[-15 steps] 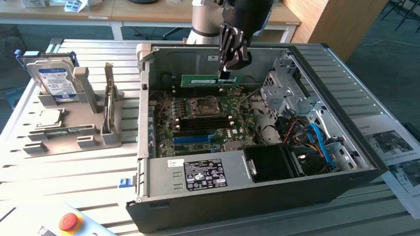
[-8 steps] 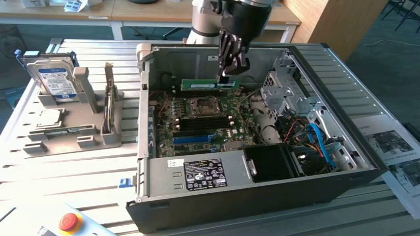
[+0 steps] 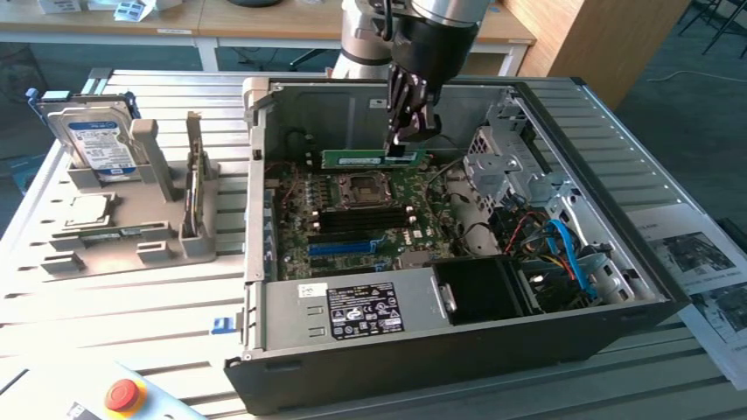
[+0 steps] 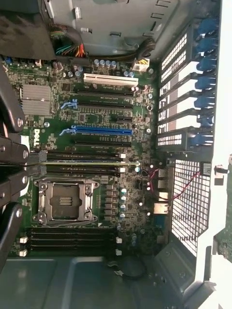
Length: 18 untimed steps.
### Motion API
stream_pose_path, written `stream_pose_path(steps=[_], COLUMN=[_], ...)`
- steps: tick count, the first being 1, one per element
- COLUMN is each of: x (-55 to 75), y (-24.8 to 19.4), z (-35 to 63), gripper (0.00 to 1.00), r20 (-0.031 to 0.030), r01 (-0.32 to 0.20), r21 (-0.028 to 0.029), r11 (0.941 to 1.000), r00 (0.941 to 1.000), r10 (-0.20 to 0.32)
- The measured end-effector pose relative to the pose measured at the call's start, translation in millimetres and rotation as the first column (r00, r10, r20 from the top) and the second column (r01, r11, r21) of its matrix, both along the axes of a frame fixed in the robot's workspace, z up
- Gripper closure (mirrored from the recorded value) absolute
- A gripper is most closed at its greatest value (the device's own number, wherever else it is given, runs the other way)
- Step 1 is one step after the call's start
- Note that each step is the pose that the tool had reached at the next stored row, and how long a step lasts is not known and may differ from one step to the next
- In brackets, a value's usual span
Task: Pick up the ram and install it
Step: 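Insert the ram into the slot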
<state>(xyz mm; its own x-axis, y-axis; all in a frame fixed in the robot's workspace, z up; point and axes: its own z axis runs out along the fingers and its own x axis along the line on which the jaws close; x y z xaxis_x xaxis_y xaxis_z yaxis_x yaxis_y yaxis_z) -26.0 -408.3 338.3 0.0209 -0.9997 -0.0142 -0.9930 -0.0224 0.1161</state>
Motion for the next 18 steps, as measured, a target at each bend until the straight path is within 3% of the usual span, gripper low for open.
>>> stream_pose_path(steps=[4, 9, 12, 16, 18], x=[0.0, -0.6, -0.7, -1.5, -1.5], y=[0.0, 0.0, 0.0, 0.0, 0.0], z=[0.0, -0.3, -0.3, -0.3, -0.4], gripper=[0.88, 0.88, 0.88, 0.88, 0.88], r20=[0.0008, 0.0203, 0.023, 0.0344, 0.0355], r01=[0.0, 0.0, 0.0, 0.0, -0.001], r21=[0.0, 0.0001, 0.0002, 0.0001, 0.0002], r11=[1.0, 1.0, 1.0, 1.0, 1.0], r00=[1.0, 0.9998, 0.9997, 0.9994, 0.9994], r10=[0.0, 0.0, 0.0, 0.0, 0.001])
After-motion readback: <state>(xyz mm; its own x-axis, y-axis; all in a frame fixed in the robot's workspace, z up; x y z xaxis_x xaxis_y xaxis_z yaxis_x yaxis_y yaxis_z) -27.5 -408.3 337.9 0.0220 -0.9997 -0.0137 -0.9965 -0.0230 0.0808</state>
